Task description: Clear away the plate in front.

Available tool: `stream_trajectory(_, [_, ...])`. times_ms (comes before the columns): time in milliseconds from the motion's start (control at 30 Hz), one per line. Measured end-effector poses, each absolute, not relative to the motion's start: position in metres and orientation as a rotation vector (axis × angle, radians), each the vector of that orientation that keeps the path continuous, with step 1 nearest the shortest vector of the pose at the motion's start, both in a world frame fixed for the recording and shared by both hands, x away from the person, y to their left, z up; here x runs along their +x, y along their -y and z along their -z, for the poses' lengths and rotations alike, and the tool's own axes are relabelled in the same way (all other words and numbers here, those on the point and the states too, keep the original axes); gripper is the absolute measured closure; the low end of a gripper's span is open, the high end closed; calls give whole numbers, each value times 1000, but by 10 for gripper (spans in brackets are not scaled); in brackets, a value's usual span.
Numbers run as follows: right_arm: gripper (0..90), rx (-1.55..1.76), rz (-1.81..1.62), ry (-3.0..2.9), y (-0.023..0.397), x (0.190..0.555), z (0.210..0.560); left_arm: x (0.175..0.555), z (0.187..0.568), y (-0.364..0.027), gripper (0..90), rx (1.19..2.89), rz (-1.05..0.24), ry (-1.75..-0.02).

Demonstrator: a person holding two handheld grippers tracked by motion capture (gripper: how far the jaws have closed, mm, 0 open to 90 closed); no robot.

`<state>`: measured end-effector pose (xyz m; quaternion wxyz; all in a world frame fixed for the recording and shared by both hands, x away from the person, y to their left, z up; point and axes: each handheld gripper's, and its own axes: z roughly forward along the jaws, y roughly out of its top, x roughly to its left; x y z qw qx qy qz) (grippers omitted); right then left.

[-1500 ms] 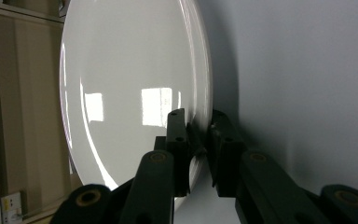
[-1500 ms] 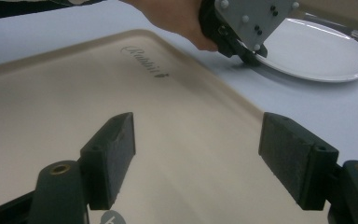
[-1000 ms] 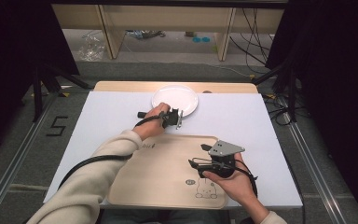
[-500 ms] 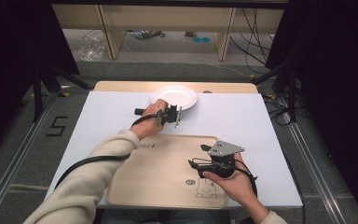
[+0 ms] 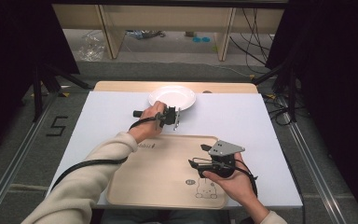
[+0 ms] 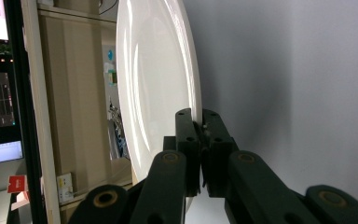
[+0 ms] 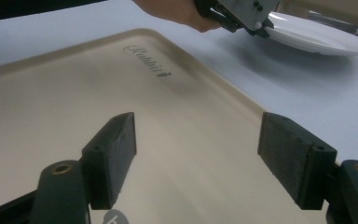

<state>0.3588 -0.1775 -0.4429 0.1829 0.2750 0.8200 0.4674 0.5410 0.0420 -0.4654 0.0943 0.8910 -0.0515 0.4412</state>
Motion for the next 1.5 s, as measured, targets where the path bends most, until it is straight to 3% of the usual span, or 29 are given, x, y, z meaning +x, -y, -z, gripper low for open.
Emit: stream_trajectory(1500, [287,783,-1326,-2288,178,358,442,497,440,-51,871,2552,-1389,217])
